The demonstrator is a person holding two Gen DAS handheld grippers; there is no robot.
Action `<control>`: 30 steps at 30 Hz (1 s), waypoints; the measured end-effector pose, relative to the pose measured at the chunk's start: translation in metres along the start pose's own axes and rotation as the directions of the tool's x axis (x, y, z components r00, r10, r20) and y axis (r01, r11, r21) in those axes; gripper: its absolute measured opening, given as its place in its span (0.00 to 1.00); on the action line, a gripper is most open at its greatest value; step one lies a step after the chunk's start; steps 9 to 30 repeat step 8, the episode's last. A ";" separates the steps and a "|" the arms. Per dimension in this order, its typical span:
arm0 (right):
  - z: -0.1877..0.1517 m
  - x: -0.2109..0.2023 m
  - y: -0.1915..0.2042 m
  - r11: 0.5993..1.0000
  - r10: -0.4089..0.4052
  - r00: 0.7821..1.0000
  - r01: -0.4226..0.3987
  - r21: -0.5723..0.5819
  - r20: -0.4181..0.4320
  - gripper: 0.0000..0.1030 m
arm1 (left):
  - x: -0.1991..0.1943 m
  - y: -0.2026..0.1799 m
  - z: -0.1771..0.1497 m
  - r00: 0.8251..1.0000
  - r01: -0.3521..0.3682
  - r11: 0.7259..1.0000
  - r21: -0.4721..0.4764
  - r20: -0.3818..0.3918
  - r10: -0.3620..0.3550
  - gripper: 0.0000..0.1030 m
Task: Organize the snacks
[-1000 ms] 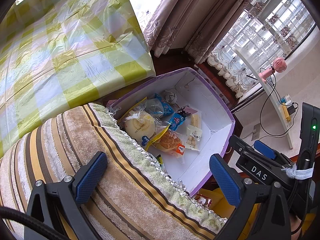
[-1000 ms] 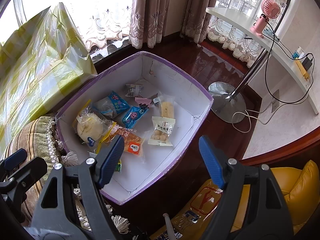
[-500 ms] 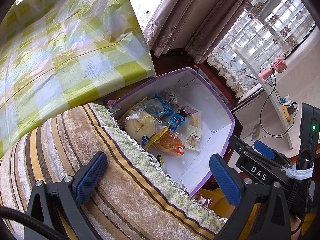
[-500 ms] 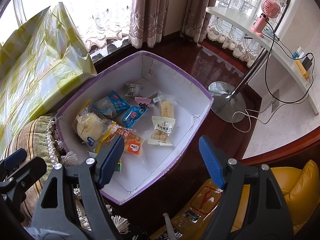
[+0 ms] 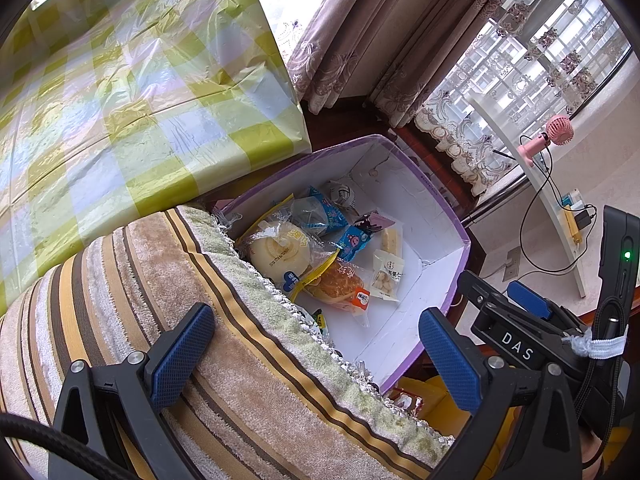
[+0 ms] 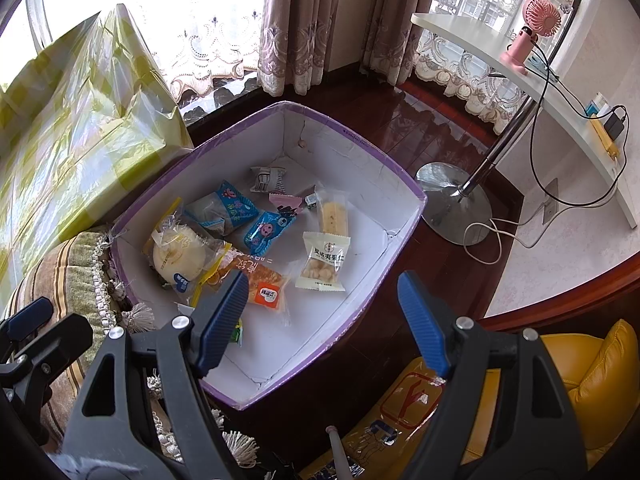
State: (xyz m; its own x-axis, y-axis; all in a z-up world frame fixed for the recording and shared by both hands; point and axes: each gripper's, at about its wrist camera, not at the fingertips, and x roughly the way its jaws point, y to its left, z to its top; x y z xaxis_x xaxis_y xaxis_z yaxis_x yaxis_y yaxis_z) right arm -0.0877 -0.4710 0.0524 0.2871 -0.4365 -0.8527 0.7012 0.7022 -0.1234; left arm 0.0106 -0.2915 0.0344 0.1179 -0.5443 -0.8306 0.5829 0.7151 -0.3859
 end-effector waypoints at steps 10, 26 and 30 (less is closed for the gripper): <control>-0.002 0.001 -0.001 1.000 -0.005 1.000 0.005 0.005 -0.001 0.77 | 0.002 -0.004 0.002 1.000 0.004 1.000 0.016 0.006 -0.004 1.00; -0.002 0.001 -0.001 1.000 -0.005 1.000 0.005 0.005 -0.001 0.77 | 0.002 -0.004 0.002 1.000 0.004 1.000 0.016 0.006 -0.004 1.00; -0.002 0.001 -0.001 1.000 -0.005 1.000 0.005 0.005 -0.001 0.77 | 0.002 -0.004 0.002 1.000 0.004 1.000 0.016 0.006 -0.004 1.00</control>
